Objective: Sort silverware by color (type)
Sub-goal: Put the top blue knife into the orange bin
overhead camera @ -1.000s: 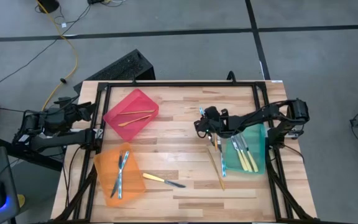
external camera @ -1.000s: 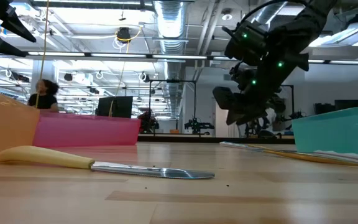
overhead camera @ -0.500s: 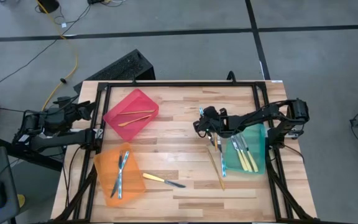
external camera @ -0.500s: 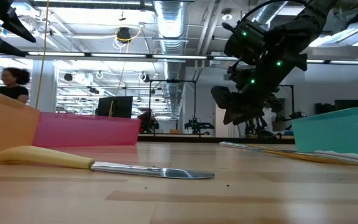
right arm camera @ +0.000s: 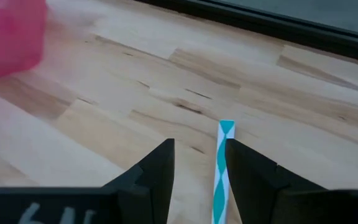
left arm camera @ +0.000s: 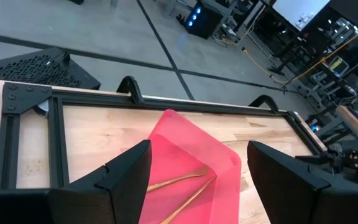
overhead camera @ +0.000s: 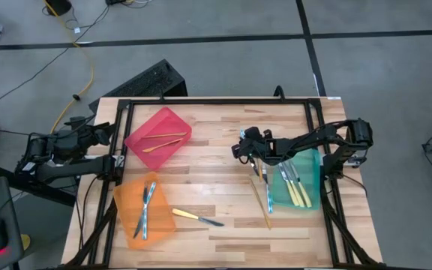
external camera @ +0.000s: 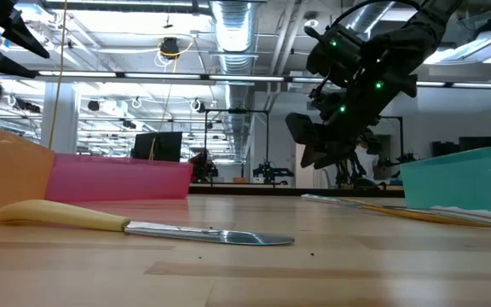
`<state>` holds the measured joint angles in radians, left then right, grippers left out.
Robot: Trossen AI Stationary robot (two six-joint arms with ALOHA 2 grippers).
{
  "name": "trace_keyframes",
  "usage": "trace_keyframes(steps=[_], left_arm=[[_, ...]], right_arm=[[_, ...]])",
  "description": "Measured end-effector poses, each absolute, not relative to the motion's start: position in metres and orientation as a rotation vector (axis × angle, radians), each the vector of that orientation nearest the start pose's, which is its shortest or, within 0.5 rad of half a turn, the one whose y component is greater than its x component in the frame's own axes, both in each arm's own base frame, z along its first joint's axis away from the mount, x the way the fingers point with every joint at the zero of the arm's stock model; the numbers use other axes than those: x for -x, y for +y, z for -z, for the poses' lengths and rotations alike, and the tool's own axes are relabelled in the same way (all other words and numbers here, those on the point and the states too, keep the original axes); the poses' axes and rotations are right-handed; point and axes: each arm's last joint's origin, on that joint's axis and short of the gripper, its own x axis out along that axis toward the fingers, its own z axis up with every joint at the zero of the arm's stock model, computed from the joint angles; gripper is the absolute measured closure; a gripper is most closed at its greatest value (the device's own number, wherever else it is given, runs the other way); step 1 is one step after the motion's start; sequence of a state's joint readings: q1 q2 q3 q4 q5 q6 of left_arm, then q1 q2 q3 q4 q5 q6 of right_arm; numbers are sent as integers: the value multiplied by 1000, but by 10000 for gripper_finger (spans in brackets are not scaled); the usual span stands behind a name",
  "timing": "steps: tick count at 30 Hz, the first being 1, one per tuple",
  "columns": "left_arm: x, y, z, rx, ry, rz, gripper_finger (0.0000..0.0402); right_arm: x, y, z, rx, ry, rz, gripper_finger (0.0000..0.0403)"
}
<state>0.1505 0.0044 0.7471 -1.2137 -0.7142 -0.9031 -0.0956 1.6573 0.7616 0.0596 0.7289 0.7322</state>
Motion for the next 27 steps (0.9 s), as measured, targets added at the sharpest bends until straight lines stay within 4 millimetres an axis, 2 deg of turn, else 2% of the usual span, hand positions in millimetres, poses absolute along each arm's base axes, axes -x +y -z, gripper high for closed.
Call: trace_keyframes(steps=[12,19,27], left_arm=[[27,15,-274,691,48,-995,155],[27,15,-274,697,58,-978,155],[27,15,-273,688,63,-990,155]], right_arm=[[-300,-45,-146,-386,501,988,237],[-304,-46,-150,-230,529,936,237],[-311,-58,-155,-192,457,927,237]])
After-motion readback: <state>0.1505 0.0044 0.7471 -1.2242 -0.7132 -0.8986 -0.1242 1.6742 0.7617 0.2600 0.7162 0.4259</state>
